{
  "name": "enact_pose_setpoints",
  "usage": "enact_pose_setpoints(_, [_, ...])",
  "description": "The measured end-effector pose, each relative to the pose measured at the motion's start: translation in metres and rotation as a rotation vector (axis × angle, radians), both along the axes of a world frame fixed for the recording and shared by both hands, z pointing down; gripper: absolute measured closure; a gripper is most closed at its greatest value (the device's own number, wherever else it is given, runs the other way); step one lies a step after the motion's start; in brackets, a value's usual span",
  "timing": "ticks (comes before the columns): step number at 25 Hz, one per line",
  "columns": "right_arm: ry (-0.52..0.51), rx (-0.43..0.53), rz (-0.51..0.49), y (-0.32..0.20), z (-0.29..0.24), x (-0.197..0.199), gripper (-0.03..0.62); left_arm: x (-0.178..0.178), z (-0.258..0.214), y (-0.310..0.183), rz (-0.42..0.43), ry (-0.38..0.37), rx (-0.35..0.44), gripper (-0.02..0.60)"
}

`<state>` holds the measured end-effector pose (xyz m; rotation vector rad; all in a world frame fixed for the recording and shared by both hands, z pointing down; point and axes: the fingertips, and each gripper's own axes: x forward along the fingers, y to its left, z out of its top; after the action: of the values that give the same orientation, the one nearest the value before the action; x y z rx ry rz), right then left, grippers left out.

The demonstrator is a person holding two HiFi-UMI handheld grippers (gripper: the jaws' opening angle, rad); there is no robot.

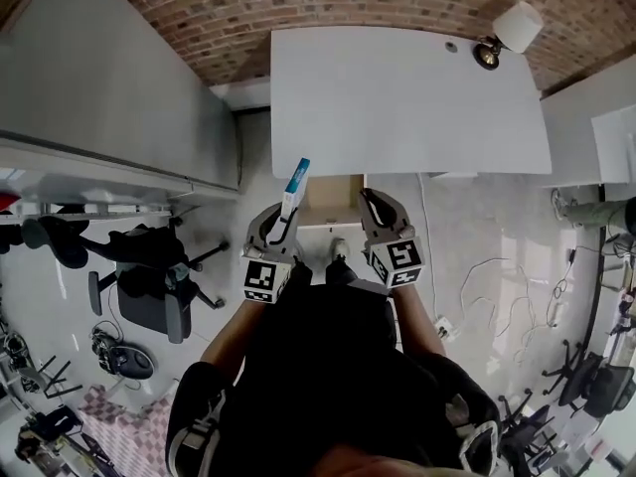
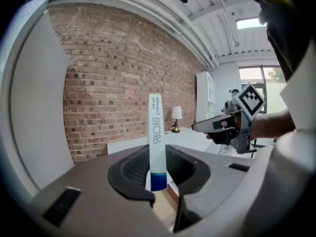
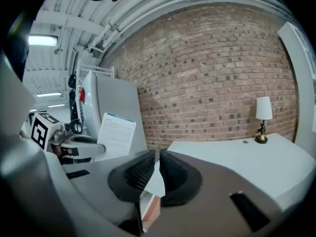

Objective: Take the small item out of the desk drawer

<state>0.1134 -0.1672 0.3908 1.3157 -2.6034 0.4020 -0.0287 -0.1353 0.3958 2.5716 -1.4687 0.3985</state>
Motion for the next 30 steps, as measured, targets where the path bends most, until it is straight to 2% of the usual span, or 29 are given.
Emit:
enact_pose_setpoints(4, [-0.028, 0.063, -0.028, 0.023, -0.04, -0.025, 0.546, -0.01, -0.048, 0.011, 0.001, 0.084, 0.048, 0.491])
enact_pose_setpoints(8, [-0.026, 0.077, -0.029, 0.038, -0.05, -0.043, 0.549, -0.019, -0.069, 0.018, -0.01, 0.113, 0.086, 0.491])
enact_pose_setpoints(12, [-0.026, 0.064, -0.014, 0.048, -0.048, -0.052, 0.549, -0.027, -0.062, 0.025, -0.016, 0.113, 0.038, 0.491])
enact_pose_setpoints(15, [-0.042, 0.084, 0.012, 0.047, -0.056, -0.055, 0.549, -0.032, -0.065, 0.025, -0.007, 0.122, 0.059, 0.491])
enact_pose_setpoints(20, [-0.046, 0.111, 0.043, 0.037, -0.064, -0.062, 0.566, -0.043, -0.063, 0.025, -0.002, 0.128, 0.047, 0.491])
enact_pose_setpoints(27, [-0.062, 0.107, 0.062, 0.037, -0.068, -0.067, 0.568, -0.045, -0.063, 0.022, 0.036, 0.139, 0.071, 0.491])
enact_pose_setpoints(30, [-0.06, 0.103, 0.062, 0.038, -0.067, -0.068, 0.568, -0.043, -0.057, 0.024, 0.049, 0.145, 0.05, 0.491])
